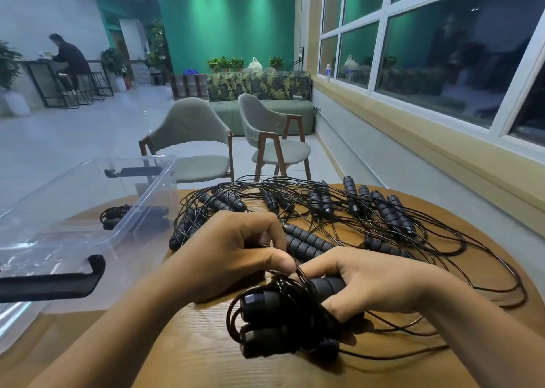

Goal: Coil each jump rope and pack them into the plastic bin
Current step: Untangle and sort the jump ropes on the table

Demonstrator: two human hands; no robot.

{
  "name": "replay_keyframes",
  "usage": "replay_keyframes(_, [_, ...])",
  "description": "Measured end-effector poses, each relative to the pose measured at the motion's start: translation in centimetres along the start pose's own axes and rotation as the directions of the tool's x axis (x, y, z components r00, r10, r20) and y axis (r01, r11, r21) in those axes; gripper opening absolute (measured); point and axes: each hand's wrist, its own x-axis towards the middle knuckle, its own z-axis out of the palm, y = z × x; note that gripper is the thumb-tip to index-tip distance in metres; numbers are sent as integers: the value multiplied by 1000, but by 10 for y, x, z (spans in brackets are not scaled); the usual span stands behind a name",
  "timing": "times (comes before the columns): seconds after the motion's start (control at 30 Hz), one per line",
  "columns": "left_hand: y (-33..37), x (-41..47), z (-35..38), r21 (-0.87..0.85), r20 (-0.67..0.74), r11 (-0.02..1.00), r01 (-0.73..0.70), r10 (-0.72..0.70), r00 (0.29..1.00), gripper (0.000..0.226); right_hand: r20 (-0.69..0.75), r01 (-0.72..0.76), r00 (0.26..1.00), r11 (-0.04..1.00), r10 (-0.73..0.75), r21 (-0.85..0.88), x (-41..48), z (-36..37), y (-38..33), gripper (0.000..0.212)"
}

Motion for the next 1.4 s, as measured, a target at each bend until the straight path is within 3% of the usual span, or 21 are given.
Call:
replay_keyframes(0.17, [-7,3,2,-22,-71,998,56,-58,996,24,38,139,988,960,-153,243,-3,0,3,26])
replay_keyframes(0.37, [-26,6,21,96,-96,975,200,-191,977,6,-71,273,961,873,-267,406,1,-7,11,47])
replay_keyframes(0.47, [-22,6,33,95,-114,980,177,-166,980,39,-148,344,939,815,-311,467,10,-14,17,66])
replay_keyframes(0.57, [-12,6,39,192,-141,974,124,-98,985,36,-221,394,919,771,-326,500,14,-19,20,51])
replay_keyframes(0.63, [-8,7,41,246,-140,961,124,-91,986,28,-288,429,900,774,-326,465,10,-16,19,43])
replay_keyframes(0.8, [-13,7,44,344,-109,924,169,-139,984,23,-394,409,884,827,-254,386,7,-13,19,46])
replay_keyframes(0.97, [-12,4,44,485,-67,860,156,-142,988,20,-594,362,794,886,-131,289,12,-16,21,47])
replay_keyframes(1.07, [-8,3,43,540,-62,829,145,-133,989,21,-671,281,736,940,-83,192,13,-19,21,33])
replay_keyframes(1.23, [-4,3,37,554,-71,826,104,-78,994,20,-732,78,669,991,-130,-105,11,-18,19,7])
replay_keyframes(1.4, [-2,4,23,558,-69,829,37,2,998,31,-653,-158,740,903,-159,-399,12,-16,22,6])
